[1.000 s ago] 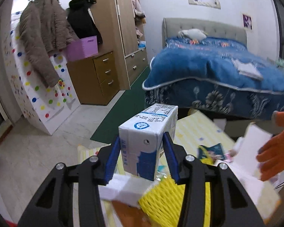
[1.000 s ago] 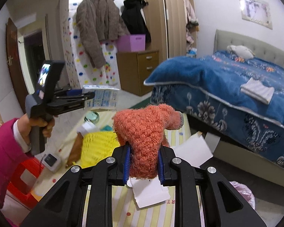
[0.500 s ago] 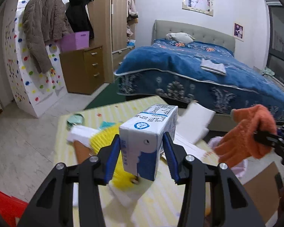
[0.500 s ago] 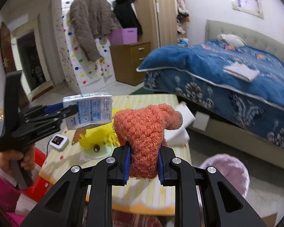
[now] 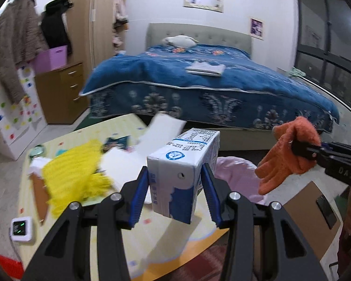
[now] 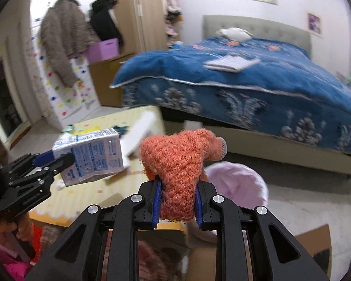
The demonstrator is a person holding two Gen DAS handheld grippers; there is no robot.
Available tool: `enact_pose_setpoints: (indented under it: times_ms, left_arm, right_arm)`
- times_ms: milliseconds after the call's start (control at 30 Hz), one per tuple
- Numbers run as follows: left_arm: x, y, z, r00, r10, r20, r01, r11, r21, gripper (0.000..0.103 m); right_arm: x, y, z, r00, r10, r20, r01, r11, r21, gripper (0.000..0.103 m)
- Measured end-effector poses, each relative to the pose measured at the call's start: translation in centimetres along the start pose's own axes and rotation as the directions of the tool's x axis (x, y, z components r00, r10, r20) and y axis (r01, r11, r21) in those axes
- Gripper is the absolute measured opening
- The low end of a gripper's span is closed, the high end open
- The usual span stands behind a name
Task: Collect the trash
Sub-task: 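Carry carton and glove to the pink wastebasket and open both tools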
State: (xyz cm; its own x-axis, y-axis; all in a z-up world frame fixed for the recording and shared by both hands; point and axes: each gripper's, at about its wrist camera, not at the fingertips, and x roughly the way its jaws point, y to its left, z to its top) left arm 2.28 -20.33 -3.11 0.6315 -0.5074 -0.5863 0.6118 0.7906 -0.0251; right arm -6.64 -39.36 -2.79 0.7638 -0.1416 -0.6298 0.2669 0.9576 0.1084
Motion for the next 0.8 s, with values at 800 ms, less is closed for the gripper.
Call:
enact_pose_setpoints:
  times_ms: [800]
  left_arm:
    - [15.8,-10.6,4.5,0.978,-0.174,-0.115,0.183,0.98,0.081,0.066]
  right_arm:
    - [10.6,-12.1,0.3,0.985,-0.09,-0.145,0.109,0.985,0.134,0.055]
